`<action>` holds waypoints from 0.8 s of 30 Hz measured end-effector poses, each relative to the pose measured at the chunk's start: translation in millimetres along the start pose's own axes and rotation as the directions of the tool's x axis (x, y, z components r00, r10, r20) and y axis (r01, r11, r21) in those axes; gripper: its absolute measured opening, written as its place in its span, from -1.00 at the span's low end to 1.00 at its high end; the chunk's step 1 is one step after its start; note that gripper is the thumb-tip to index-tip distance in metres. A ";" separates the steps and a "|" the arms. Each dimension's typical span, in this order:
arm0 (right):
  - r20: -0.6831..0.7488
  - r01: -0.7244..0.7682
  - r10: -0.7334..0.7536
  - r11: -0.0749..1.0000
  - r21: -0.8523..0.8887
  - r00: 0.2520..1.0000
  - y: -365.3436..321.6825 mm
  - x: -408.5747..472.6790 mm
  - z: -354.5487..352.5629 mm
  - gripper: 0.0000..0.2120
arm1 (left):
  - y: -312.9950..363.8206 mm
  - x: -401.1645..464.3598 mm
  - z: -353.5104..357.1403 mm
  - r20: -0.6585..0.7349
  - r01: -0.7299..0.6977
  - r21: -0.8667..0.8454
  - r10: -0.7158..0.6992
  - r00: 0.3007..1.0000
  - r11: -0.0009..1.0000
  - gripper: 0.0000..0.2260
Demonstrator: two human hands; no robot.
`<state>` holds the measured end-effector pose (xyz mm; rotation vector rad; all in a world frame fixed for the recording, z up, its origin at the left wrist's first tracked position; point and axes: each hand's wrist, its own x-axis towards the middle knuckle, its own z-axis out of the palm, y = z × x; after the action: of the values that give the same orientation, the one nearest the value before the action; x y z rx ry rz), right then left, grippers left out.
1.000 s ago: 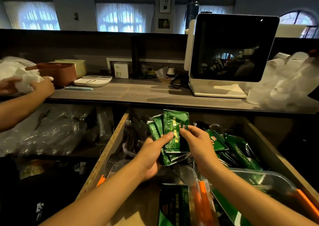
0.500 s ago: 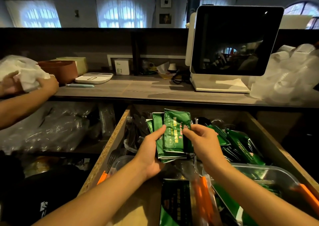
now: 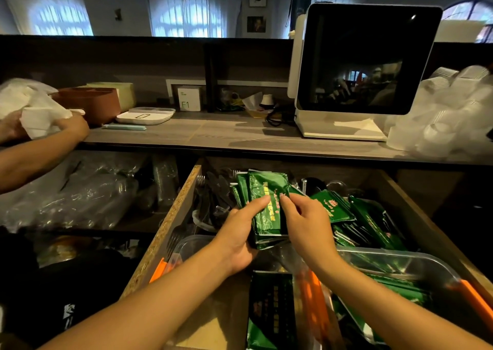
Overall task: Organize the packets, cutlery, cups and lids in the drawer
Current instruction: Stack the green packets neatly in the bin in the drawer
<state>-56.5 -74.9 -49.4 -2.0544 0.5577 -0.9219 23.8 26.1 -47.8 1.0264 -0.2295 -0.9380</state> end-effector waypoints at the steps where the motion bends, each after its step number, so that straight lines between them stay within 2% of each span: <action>1: 0.009 -0.004 0.004 1.000 0.001 1.000 -1.3 0.6 -0.6 -0.57 | 0.6 0.5 -1.2 0.016 0.006 -0.001 -0.006 1.000 1.000 -0.46; 3: 0.021 -0.008 0.008 1.000 -0.001 1.000 -4.5 0.0 -0.7 -0.60 | 1.1 -1.2 -1.8 0.040 0.018 0.006 -0.018 0.999 1.000 -0.49; 5: 0.056 -0.030 0.027 0.997 0.069 0.998 -6.7 -1.9 1.5 -0.67 | -0.1 -1.8 -0.4 0.034 0.019 0.040 -0.021 0.999 0.999 -0.44; 8: 0.121 -0.097 0.077 0.981 0.171 0.990 -7.7 -1.8 4.5 -0.72 | -2.5 -0.8 1.7 -0.049 0.030 0.075 -0.027 0.998 0.997 -0.08; 9: 0.114 -0.117 0.096 0.973 0.198 0.989 -7.9 -0.2 3.5 -0.69 | -2.6 -1.3 2.6 -0.046 0.032 0.065 -0.029 0.999 0.997 -0.07; 13: 0.040 -0.093 0.085 0.953 0.290 0.996 -4.5 8.1 -6.6 -0.57 | -3.0 -0.6 2.0 0.033 0.010 0.027 -0.011 0.999 1.000 -0.33; 16: 0.070 -0.128 0.109 0.917 0.377 0.992 -1.4 8.8 -9.5 -0.52 | -1.4 -3.1 2.4 0.054 -0.002 0.039 -0.001 0.999 0.999 -0.47; 18: 0.080 -0.152 0.131 0.907 0.392 0.988 -3.1 6.7 -7.4 -0.53 | -0.1 -4.2 2.1 0.044 -0.018 0.057 0.015 0.999 0.998 -0.47; 21: 0.142 -0.166 0.122 0.922 0.350 0.982 -7.2 0.6 -2.5 -0.65 | -6.1 -5.3 3.9 0.007 -0.053 0.140 0.052 0.999 0.989 -0.38; 22: 0.175 -0.211 0.160 0.920 0.331 0.972 -9.6 -2.2 -1.2 -0.66 | -8.8 -5.9 5.5 -0.021 -0.067 0.168 0.072 0.997 0.984 -0.37; 24: 0.238 -0.319 0.253 0.897 0.305 0.938 -7.6 -4.9 1.3 -0.53 | -11.7 -9.0 10.0 -0.051 -0.132 0.203 0.145 0.988 0.970 -0.31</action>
<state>-58.2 -66.7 -45.9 -1.6691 0.5377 -0.5877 6.1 24.5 -49.7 1.2081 -0.3412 -0.7635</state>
